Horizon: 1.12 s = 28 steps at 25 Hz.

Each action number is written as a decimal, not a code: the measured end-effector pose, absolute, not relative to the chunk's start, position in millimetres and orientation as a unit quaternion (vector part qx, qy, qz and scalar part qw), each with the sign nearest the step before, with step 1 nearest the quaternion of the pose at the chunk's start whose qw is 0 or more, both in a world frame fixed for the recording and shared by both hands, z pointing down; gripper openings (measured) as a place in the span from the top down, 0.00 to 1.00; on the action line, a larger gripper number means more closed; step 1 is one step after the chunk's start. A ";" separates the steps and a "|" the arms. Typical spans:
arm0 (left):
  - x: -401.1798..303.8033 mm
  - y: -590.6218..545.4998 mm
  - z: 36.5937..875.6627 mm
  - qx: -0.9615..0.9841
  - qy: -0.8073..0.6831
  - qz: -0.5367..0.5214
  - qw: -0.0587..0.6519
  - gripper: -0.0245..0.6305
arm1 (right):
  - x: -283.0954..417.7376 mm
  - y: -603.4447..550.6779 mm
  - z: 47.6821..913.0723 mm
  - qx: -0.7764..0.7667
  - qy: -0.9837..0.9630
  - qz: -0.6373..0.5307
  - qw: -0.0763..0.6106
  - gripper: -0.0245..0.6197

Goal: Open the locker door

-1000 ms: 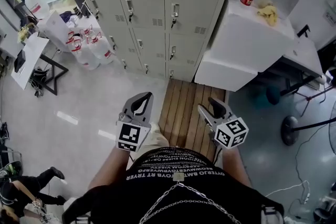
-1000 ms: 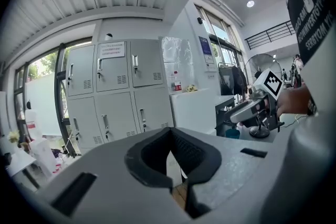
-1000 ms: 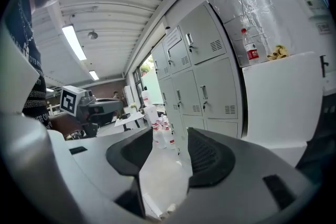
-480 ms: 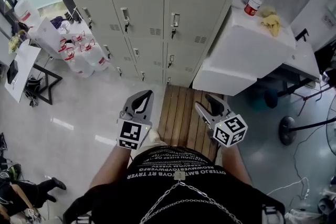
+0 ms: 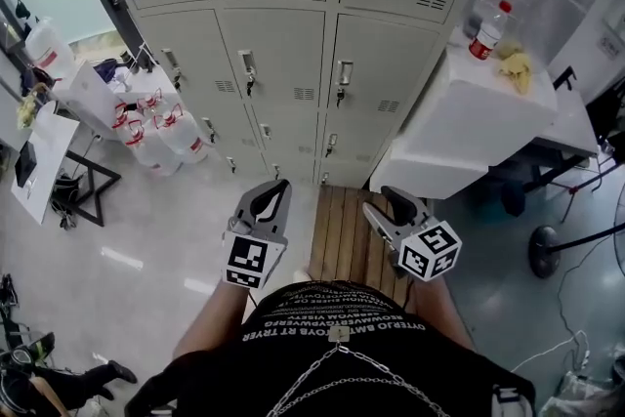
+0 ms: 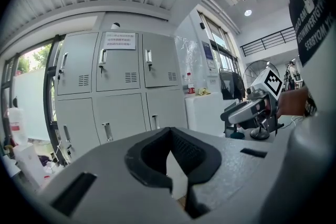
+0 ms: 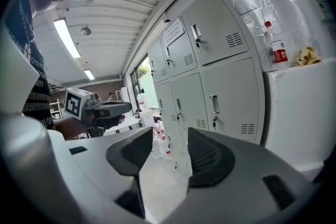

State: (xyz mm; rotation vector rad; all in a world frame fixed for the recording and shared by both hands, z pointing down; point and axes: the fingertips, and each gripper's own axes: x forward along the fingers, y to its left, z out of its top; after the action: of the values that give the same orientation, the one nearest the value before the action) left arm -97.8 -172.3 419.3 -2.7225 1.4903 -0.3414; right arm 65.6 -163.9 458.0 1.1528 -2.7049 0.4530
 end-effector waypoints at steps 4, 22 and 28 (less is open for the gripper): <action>-113.9 -180.5 425.5 -0.879 0.465 -0.110 0.004 0.96 | 40.9 -175.9 452.2 0.380 -0.910 0.145 0.087 0.66; -126.3 -233.2 467.2 -0.882 0.449 -0.135 -0.045 0.96 | 67.2 -260.2 454.6 0.417 -0.891 0.148 0.101 0.66; -128.1 -265.3 468.7 -0.875 0.458 -0.147 -0.048 0.96 | 50.7 -317.2 449.5 0.392 -0.904 0.142 0.091 0.66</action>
State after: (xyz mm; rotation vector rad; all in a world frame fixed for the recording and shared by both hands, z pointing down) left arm -128.1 -265.3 468.7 -2.8369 1.4849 -0.4755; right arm 50.7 -317.2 449.5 1.1659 -2.6863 0.4209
